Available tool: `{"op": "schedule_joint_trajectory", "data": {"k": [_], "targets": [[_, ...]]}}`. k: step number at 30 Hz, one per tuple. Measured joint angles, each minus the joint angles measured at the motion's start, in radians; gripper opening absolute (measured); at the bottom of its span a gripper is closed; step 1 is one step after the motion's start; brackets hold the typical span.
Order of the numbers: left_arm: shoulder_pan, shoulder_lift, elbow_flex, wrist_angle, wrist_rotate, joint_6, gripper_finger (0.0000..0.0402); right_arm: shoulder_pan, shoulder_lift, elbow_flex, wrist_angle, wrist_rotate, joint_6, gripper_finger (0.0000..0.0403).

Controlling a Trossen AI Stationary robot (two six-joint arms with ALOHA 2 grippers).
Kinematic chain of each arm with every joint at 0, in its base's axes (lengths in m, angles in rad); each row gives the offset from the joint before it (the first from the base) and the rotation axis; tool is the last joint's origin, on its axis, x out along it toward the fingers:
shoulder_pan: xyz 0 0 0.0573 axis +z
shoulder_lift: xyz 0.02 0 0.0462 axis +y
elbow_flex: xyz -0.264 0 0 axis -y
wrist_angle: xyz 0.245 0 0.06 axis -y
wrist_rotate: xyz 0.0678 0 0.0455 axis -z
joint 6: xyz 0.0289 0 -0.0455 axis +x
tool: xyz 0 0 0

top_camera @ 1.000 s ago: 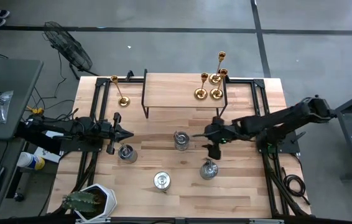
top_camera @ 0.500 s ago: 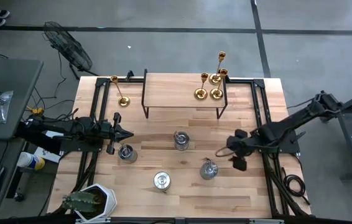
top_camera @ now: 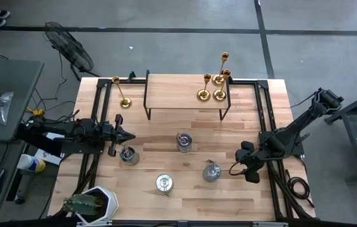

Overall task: Pick & Place candle stick holders
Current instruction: Move the middle brown scented candle to the center of the table

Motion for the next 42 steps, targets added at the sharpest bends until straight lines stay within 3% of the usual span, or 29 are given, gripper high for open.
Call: {"op": "schedule_joint_trajectory", "data": {"k": [13, 23, 37, 42], "targets": [[0.000, 0.000, 0.000, 0.000, -0.001, 0.000, 0.0000, 0.012, 0.196, 0.000, 0.285, -0.008, -0.014, 0.0275], [0.000, 0.000, 0.000, 0.000, -0.001, 0.000, 0.0000, -0.067, 0.357, 0.002, 0.577, 0.013, -0.087, 0.0275], [0.000, 0.000, 0.000, 0.000, -0.004, 0.000, 0.0000, -0.207, 0.493, 0.166, 0.600, 0.215, -0.378, 0.0275], [0.000, 0.000, 0.000, 0.000, -0.004, 0.000, 0.0000, -0.279, 0.555, 0.232, 0.614, 0.217, -0.462, 0.0275]]}}
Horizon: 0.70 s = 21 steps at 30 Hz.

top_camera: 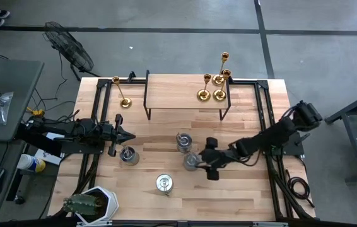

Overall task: Pick & Place candle stick holders
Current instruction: Move the middle brown scented candle to the center of the table

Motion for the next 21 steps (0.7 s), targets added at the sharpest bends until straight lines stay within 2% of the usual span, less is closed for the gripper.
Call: {"op": "schedule_joint_trajectory", "data": {"k": [14, 21], "targets": [[0.000, 0.000, 0.000, 0.000, 0.001, 0.000, 0.0000, -0.123, 0.183, 0.214, 0.060, 0.000, -0.129, 0.0275], [0.000, 0.000, 0.000, 0.000, 0.004, 0.000, 0.0000, -0.151, 0.203, 0.272, 0.045, -0.008, -0.131, 0.0275]]}}
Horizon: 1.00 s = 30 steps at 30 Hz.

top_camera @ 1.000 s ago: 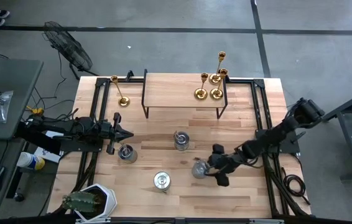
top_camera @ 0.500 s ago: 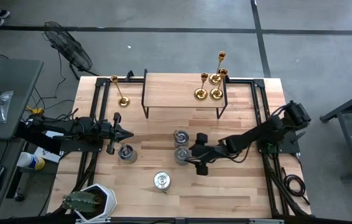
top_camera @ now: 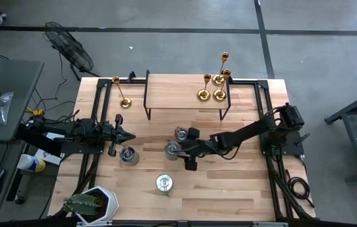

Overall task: Pick & Place candle stick holders
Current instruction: Move the middle brown scented candle to the center of the table, then put the gold candle holder on the shelf aligned with the other candle holder

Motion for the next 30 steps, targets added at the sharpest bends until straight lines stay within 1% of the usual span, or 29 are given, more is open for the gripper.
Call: {"op": "schedule_joint_trajectory", "data": {"k": [4, 12, 18, 20, 23, 28, 30], "targets": [[0.000, 0.000, 0.000, 0.000, 0.000, 0.000, 0.0000, 0.005, -0.035, 0.001, -0.032, -0.005, 0.028, 0.0275], [0.000, 0.000, 0.000, 0.000, 0.000, 0.000, 0.0000, 0.001, -0.127, 0.000, -0.252, 0.029, 0.102, 0.0275], [0.000, 0.000, 0.000, 0.000, -0.001, 0.000, 0.0000, -0.004, -0.215, -0.032, -0.399, 0.026, 0.322, 0.0275], [0.000, 0.000, 0.000, 0.000, -0.001, 0.000, 0.0000, -0.004, -0.250, -0.043, -0.427, 0.024, 0.393, 0.0275], [0.000, 0.000, 0.000, 0.000, -0.001, 0.000, 0.0000, -0.001, -0.295, -0.061, -0.460, 0.022, 0.458, 0.0275], [0.000, 0.000, 0.000, 0.000, -0.001, 0.000, 0.0000, 0.022, -0.378, -0.121, -0.458, 0.074, 0.517, 0.0275], [0.000, 0.000, 0.000, 0.000, -0.001, 0.000, 0.0000, 0.027, -0.416, -0.159, -0.454, 0.079, 0.544, 0.0275]]}}
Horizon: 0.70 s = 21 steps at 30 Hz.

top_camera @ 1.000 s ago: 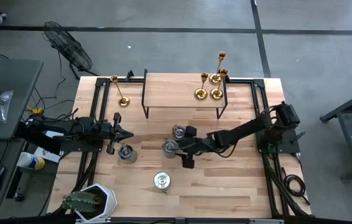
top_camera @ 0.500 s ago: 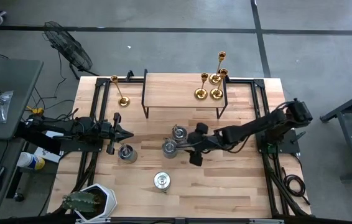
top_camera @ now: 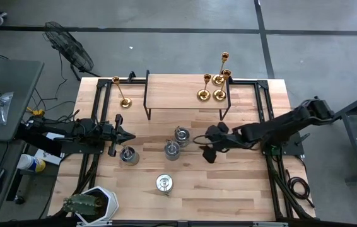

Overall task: Pick & Place candle stick holders
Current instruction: Put the gold candle holder on the shelf aligned with the other candle holder

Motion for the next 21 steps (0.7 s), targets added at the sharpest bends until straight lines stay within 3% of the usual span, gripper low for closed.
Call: {"op": "schedule_joint_trajectory", "data": {"k": [14, 21], "targets": [[0.000, 0.000, 0.000, 0.000, -0.003, 0.000, 0.0000, 0.003, -0.372, -0.344, 0.120, 0.007, 0.040, 0.0275], [0.000, 0.000, 0.000, 0.000, -0.003, 0.000, 0.0000, 0.003, -0.575, -0.508, 0.230, 0.007, -0.094, 0.0275]]}}
